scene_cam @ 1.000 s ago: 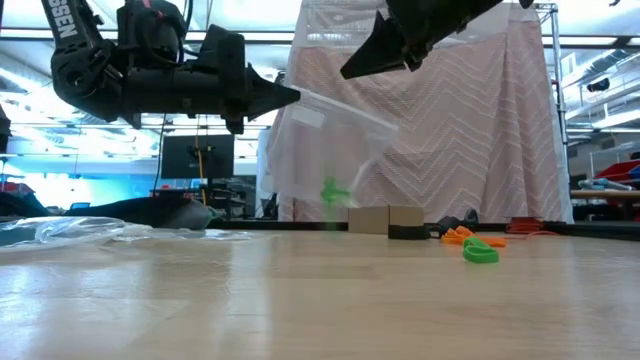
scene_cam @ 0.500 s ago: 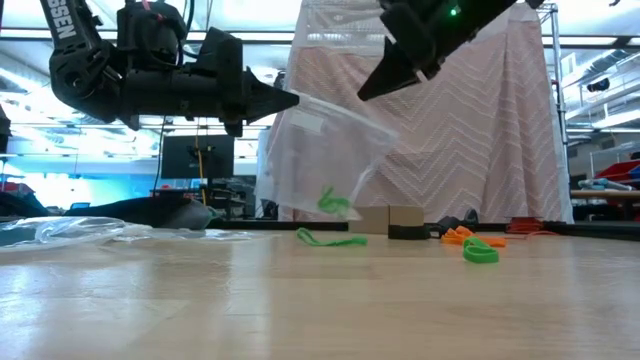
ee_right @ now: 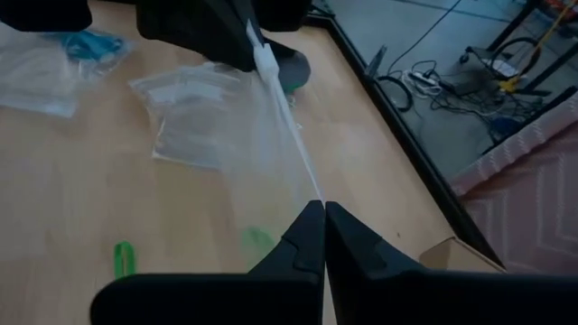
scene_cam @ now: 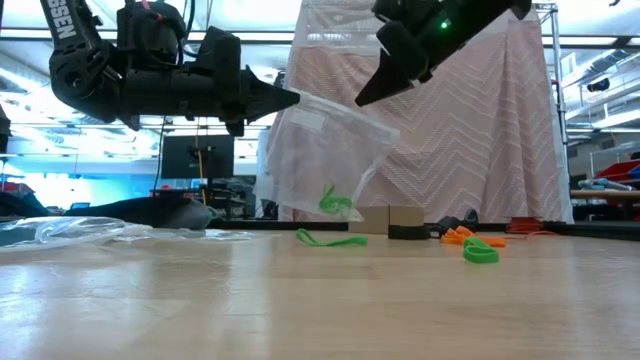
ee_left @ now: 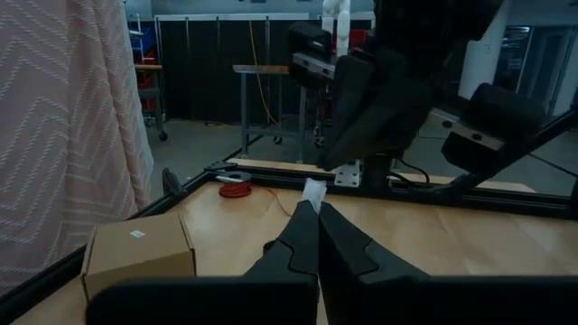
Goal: Sort rubber bands
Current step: Put the green rubber band into the transparent zip bag
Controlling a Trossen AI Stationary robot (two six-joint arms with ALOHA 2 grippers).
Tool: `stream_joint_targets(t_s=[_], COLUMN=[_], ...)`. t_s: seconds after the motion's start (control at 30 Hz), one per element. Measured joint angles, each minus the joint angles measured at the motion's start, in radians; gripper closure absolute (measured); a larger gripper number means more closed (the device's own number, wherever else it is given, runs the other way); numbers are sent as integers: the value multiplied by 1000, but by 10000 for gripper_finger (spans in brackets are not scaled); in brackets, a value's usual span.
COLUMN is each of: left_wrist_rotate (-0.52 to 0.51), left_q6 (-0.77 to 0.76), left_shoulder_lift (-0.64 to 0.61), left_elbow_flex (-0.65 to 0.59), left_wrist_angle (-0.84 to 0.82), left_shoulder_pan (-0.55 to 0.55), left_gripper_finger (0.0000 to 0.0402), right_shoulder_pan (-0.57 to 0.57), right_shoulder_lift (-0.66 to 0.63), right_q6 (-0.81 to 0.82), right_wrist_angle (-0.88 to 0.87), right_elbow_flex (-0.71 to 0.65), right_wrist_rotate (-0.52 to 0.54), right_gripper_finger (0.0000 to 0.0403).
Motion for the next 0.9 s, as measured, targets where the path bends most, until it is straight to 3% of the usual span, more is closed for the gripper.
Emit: stream_joint_targets(t_s=[0.53, 0.9], left_wrist_rotate=[32, 40], left_q6=[-37, -55], left_shoulder_lift=[0, 0], left_elbow_flex=[3, 3], left_wrist_angle=[21, 34], left_shoulder_pan=[-2, -2], left_gripper_finger=[399, 399], right_shoulder_pan=[-25, -37], right_shoulder_lift=[49, 82], right_q6=[0, -17], right_wrist_angle=[-3, 83], right_elbow_flex=[0, 0], right_wrist_rotate=[-102, -154], right_gripper_finger=[403, 403])
